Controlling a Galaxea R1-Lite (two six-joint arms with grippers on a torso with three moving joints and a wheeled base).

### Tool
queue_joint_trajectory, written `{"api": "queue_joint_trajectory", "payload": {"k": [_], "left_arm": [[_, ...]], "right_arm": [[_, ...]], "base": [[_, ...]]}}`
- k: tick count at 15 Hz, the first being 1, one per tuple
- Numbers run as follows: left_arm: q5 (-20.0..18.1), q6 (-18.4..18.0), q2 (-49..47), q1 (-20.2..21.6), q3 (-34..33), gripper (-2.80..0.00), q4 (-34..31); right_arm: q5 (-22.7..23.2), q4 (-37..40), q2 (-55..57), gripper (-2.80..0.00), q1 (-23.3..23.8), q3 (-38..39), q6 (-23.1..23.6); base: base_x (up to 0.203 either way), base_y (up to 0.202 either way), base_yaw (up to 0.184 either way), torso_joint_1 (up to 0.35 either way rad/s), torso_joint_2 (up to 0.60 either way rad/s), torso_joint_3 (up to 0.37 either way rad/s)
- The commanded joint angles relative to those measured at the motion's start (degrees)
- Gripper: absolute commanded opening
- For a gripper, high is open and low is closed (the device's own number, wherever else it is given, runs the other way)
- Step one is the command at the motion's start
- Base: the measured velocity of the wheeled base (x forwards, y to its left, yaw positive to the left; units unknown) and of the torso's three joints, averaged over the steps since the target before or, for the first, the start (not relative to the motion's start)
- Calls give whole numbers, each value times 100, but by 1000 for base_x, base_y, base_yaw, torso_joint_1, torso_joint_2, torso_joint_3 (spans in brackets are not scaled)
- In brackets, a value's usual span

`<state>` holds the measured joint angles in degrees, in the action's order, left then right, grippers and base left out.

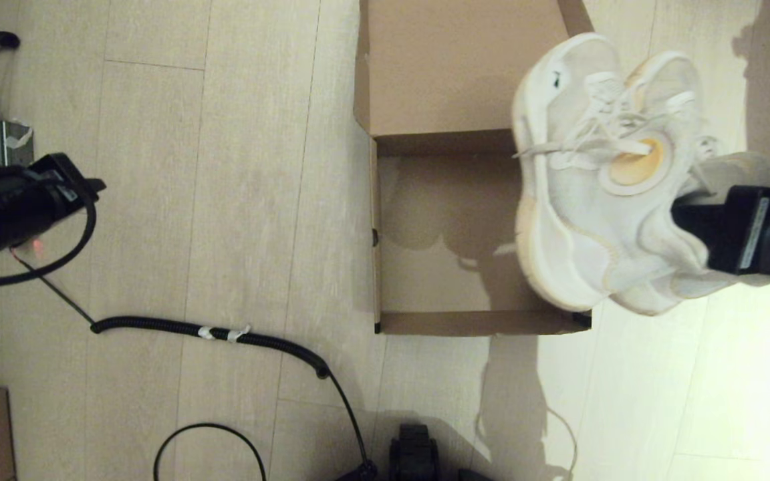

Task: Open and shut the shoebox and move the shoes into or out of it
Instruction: Put the shoes out of the shoe box

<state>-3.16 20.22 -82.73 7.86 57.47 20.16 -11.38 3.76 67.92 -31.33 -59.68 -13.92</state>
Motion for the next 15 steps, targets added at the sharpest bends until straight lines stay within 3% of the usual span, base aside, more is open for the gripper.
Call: {"api": "queue_joint_trajectory", "payload": {"k": [1,5,8,12,15], "left_arm": [[-7,23,537,59,-577,-280,34],[-141,34,1177,101,-1196,-280,50],[-287,51,1249,97,-1543,-280,56],[-603,455,1290,93,-1722,-280,58],[-616,500,1365,75,-1658,-280,58]], "right_arm": [[-131,156,-498,-280,679,3,153],[-284,358,-615,-280,2363,264,990],[-310,7,236,-280,3444,-157,1482],[-272,-179,1661,-280,3701,-1079,1690],[-178,-589,2751,-280,3704,-1282,1681]], "base": [[0,0,0,0,0,0],[0,0,0,0,0,0],[0,0,0,0,0,0],[0,0,0,0,0,0],[0,0,0,0,0,0]]}}
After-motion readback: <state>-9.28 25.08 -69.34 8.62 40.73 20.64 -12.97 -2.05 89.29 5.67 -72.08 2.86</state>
